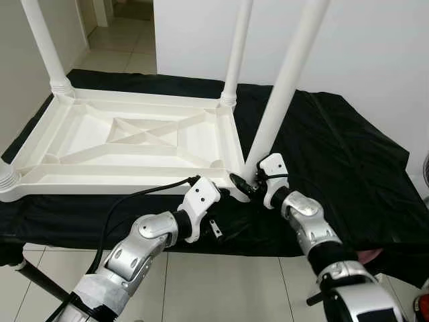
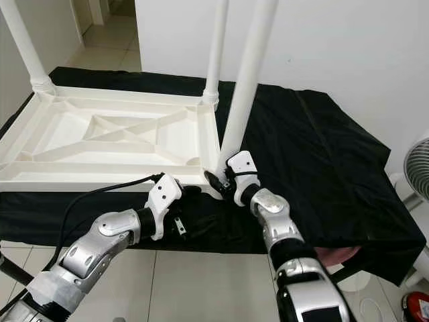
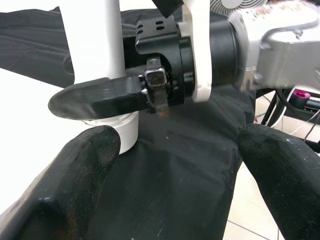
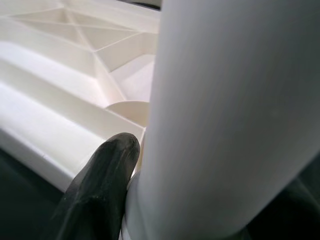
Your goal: Building children table
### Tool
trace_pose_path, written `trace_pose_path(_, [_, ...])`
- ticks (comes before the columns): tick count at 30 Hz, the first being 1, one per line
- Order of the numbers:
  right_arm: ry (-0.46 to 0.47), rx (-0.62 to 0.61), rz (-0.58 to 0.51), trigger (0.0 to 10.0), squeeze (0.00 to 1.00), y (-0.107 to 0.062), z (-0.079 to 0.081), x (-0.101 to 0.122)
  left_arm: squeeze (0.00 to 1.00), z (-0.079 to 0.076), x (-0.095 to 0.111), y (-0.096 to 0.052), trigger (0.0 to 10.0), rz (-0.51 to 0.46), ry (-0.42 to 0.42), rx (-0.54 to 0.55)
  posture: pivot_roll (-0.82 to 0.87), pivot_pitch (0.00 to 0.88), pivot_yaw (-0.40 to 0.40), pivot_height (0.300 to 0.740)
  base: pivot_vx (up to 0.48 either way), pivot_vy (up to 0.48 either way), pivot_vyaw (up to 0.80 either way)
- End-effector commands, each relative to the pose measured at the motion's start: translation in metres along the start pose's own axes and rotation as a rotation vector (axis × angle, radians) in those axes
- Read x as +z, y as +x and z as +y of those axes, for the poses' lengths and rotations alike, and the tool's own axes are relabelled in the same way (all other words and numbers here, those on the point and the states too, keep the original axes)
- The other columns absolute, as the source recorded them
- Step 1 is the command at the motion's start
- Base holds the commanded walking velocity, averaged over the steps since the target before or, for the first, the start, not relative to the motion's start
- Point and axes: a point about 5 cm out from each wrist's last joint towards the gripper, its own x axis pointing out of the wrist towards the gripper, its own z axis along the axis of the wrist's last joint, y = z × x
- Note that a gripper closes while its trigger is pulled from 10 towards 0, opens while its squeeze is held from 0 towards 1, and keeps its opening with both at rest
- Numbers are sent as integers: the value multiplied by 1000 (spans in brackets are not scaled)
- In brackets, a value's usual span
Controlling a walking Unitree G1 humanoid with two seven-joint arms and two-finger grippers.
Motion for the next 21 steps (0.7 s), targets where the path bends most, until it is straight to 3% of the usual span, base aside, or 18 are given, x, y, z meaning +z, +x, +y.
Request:
trace_pose_path(1, [103,-105,58,10000,0,-6,-1,-14,0,-4,1,1,10000,0,8,-55,-36,0,-85,740,0,0,0])
trace_pose_path(10, [162,-422,30,10000,0,-15,29,-7,0,-5,2,4,10000,1,13,-75,-44,0,-88,740,0,0,0])
trace_pose_path(18, [143,-432,41,10000,0,-21,35,0,0,-4,1,3,10000,2,15,-76,-45,0,-87,740,0,0,0])
trace_pose_path(19, [141,-427,36,10000,145,-22,35,2,0,-4,1,3,10000,3,17,-77,-45,0,-87,740,0,0,0])
trace_pose_path(20, [144,-426,29,10000,1000,-23,36,3,0,-4,1,3,10000,3,18,-78,-45,0,-87,740,0,0,0])
trace_pose_path(21, [144,-426,29,10000,1000,-23,36,3,0,-4,1,3,10000,3,18,-78,-45,0,-87,740,0,0,0])
